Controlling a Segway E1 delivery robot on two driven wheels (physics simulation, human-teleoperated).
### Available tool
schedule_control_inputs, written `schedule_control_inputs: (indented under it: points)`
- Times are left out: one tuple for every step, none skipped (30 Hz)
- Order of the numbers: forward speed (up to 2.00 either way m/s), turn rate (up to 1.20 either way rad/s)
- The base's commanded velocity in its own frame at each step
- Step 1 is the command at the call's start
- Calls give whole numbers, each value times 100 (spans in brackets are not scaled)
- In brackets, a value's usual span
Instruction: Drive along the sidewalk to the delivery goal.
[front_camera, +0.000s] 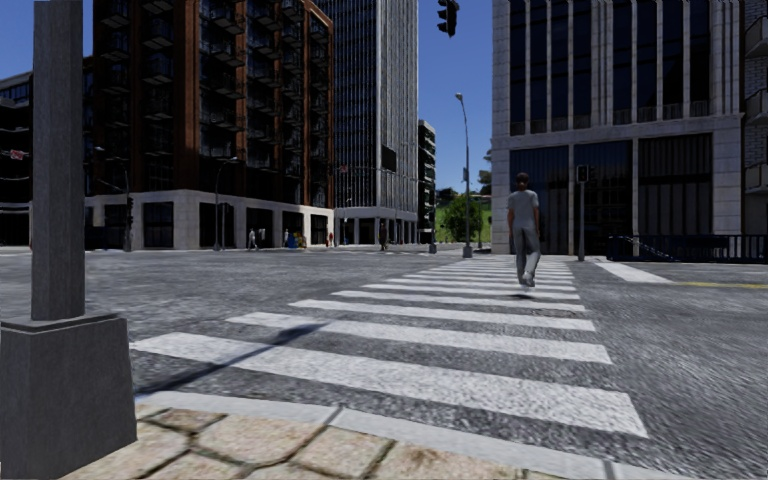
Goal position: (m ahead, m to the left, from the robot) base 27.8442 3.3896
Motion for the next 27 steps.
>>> schedule_control_inputs:
  points:
    - [200, -5]
    - [200, -14]
    - [200, -19]
    - [200, -23]
    - [200, -30]
    - [200, -36]
    - [200, -38]
    - [200, -38]
    - [200, -38]
    - [200, -38]
    - [193, -39]
    - [193, -39]
    - [178, -39]
    - [172, -39]
    - [170, -39]
    - [170, -39]
    - [169, -39]
    - [169, -39]
    - [169, -39]
    - [169, -39]
    - [169, -39]
    - [169, -39]
    - [169, -39]
    - [169, -39]
    - [169, -39]
    - [169, -39]
    - [169, -39]
